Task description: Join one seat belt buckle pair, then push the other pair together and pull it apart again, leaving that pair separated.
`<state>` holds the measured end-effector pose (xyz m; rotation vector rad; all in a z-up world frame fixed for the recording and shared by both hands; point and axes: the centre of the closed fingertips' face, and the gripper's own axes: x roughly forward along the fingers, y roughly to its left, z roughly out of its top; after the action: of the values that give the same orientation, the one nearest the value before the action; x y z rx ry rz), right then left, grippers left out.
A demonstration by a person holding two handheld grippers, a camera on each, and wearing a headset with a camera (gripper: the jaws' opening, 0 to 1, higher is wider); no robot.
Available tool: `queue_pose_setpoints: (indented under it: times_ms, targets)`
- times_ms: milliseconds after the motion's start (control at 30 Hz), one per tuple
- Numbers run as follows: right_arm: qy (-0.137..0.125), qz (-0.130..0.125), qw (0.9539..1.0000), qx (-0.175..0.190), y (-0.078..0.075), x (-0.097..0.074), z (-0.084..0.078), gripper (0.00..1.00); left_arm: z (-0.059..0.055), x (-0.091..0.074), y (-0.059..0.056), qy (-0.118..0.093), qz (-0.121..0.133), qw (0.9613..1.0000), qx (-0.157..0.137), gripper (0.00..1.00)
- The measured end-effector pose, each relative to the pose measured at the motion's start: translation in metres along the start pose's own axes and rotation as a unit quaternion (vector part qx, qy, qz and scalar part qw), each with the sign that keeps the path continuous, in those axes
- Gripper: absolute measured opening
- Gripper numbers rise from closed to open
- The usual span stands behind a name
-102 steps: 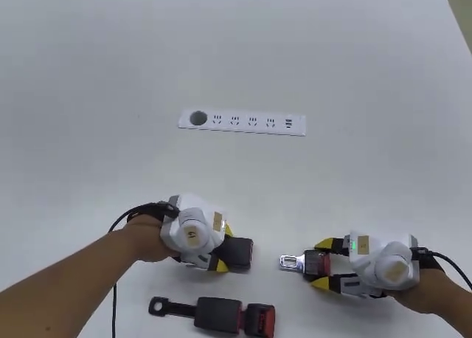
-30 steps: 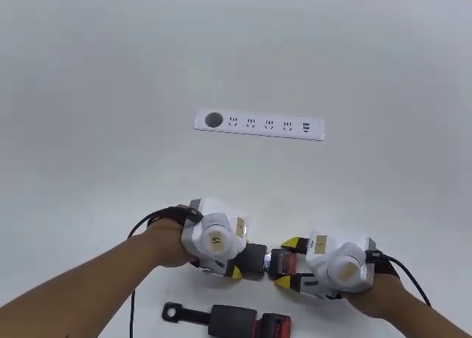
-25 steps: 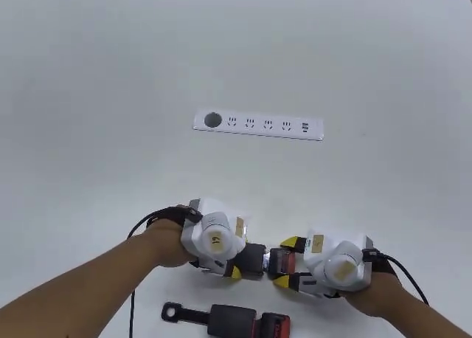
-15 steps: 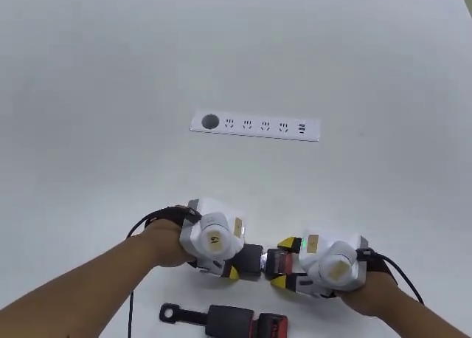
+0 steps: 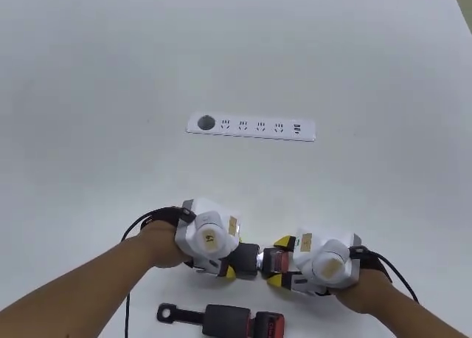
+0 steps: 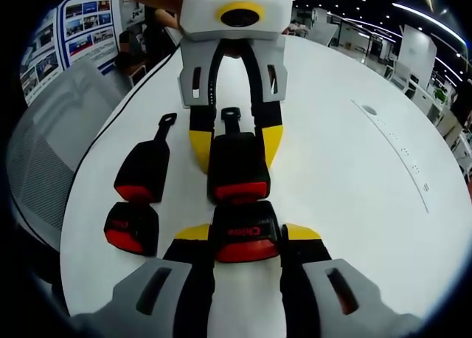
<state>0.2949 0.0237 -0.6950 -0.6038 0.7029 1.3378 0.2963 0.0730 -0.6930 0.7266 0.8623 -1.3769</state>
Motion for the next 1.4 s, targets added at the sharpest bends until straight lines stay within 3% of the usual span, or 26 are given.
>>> queue_pose_setpoints:
  times_ms: [533,867,1133,1400]
  targets:
    - [0.002,-0.002,1.0000,-0.006,0.0007,0.0000,0.0022,0.31,0.0004,-0.0009,0.0005,0.000,-0.006,0.9999,0.016,0.33]
    - [0.007,-0.006,0.9999,0.006,0.0004,0.0007,0.0031,0.31,0.0016,-0.0009,0.0017,0.027,-0.003,0.9996,0.009,0.32]
    - [0.006,-0.001,1.0000,-0.004,-0.0005,0.0008,0.0038,0.31,0.0007,-0.0021,0.0016,0.008,-0.002,1.0000,0.006,0.33]
    - [0.001,0.004,0.9999,-0.012,-0.0010,-0.0007,0.0028,0.32,0.0017,-0.0003,-0.0001,0.004,-0.005,0.9999,0.011,0.33]
